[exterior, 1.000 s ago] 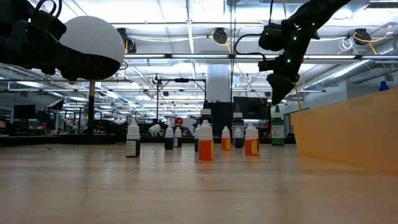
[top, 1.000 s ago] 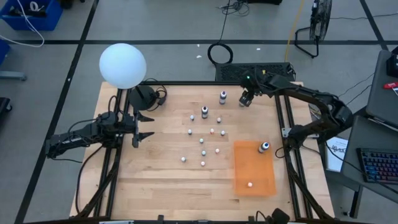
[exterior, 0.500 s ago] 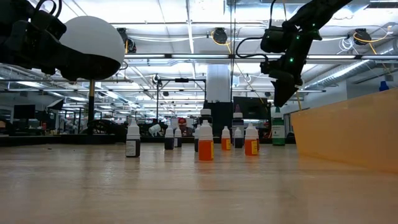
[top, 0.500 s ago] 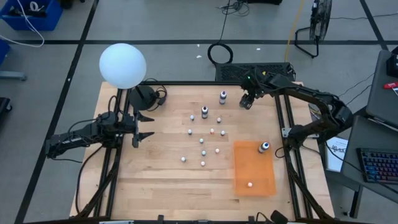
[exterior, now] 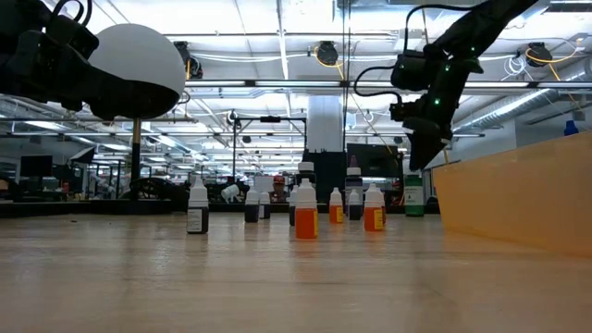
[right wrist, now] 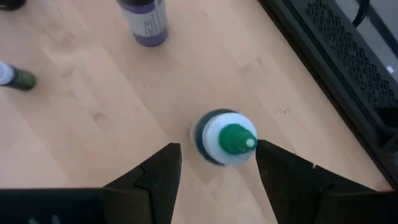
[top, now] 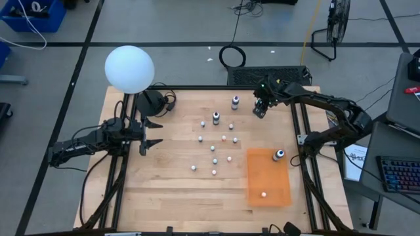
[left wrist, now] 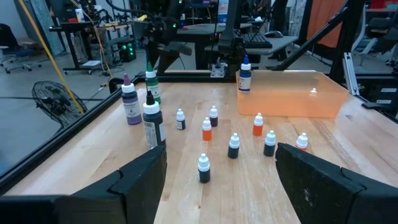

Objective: Pick & Place food coloring
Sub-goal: Put the big green food coloring bottle into the orange bin

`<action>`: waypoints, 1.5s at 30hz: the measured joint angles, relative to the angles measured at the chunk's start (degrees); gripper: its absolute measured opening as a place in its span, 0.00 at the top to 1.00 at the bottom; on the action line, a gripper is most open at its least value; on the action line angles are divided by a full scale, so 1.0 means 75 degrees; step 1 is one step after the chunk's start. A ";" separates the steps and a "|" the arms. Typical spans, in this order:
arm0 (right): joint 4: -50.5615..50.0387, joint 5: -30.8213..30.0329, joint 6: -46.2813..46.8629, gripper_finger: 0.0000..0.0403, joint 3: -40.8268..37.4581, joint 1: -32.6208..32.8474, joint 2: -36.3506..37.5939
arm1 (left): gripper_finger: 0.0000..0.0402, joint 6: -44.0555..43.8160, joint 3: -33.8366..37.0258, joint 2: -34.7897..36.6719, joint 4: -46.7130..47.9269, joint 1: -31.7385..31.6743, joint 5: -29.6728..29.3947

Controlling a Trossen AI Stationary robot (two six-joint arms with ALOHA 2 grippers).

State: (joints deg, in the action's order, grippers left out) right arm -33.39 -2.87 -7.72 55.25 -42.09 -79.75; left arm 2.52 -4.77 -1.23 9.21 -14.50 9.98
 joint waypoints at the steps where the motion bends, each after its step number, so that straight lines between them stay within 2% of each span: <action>1: 0.0150 0.0003 -0.0044 0.51 -0.0060 0.0000 0.0000 | 0.26 0.0000 0.0003 0.0002 -0.0003 0.0002 0.0000; 20: 0.0464 0.0020 -0.0056 0.51 -0.0185 -0.0291 -0.0089 | 0.26 0.0001 0.0000 0.0002 -0.0003 0.0000 0.0000; 30: 0.0477 0.0028 -0.0117 0.51 -0.0188 -0.0291 -0.0542 | 0.26 0.0000 0.0001 0.0003 -0.0001 0.0000 0.0000; 45: 0.0770 0.0003 -0.0188 0.51 -0.0185 -0.0291 -0.0469 | 0.26 0.0000 0.0002 0.0002 0.0000 0.0000 0.0000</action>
State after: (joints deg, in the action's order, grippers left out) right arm -27.62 -2.85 -9.13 53.87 -44.27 -83.26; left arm 2.52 -4.76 -1.21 9.21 -14.50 9.98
